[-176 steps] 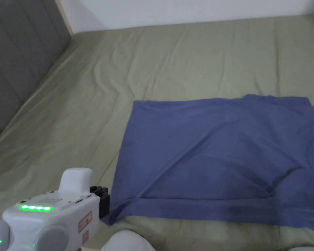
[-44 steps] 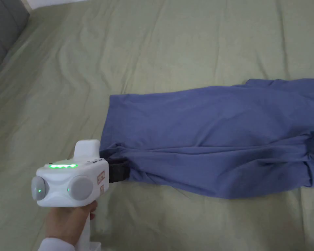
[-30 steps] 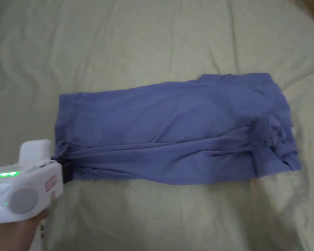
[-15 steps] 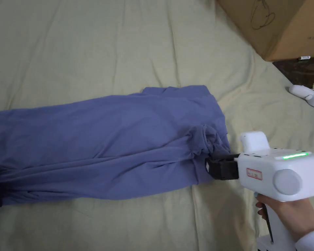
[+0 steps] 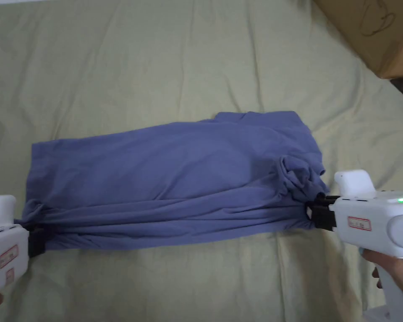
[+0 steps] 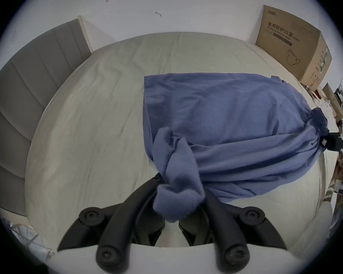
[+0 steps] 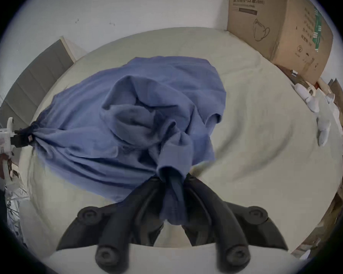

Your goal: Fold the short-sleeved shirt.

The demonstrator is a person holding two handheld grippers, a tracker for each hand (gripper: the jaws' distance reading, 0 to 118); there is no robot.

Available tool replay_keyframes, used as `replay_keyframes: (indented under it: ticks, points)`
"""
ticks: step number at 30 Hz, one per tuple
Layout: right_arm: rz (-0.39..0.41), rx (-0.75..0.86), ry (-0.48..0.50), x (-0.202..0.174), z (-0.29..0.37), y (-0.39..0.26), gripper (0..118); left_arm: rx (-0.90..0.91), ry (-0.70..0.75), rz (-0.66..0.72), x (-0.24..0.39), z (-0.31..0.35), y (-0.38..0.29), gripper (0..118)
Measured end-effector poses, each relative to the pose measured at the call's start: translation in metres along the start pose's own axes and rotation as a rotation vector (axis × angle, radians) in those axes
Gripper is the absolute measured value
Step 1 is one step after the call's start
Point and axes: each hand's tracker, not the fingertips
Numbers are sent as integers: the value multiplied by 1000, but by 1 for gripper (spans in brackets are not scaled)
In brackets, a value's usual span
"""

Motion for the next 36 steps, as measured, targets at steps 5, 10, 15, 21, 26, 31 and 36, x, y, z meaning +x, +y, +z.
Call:
replay_keyframes:
  ticks: [5, 10, 15, 21, 26, 31, 36]
  points:
    - [-10, 49, 24, -10, 31, -4, 14, -3, -10, -15, -1, 23, -3, 10]
    - [-8, 65, 38, -16, 66, -29, 14, -21, 6, -59, -1, 47, -25, 10]
    - [-21, 14, 42, -10, 81, -70, 14, -86, 4, -67, -1, 56, -64, 10]
    - [-29, -50, 43, -7, 76, -92, 14, -148, -8, -57, 1, 49, -91, 10]
    - [-2, -1, 1, -9, 70, -92, 32, -94, -3, -19, -6, 51, -91, 28]
    - [-6, 143, -21, -13, 106, -84, 116, 19, 45, 50, -26, 109, -90, 109]
    - [-36, 472, -51, -38, 177, -62, 116, 283, 70, 95, -29, 183, -68, 111]
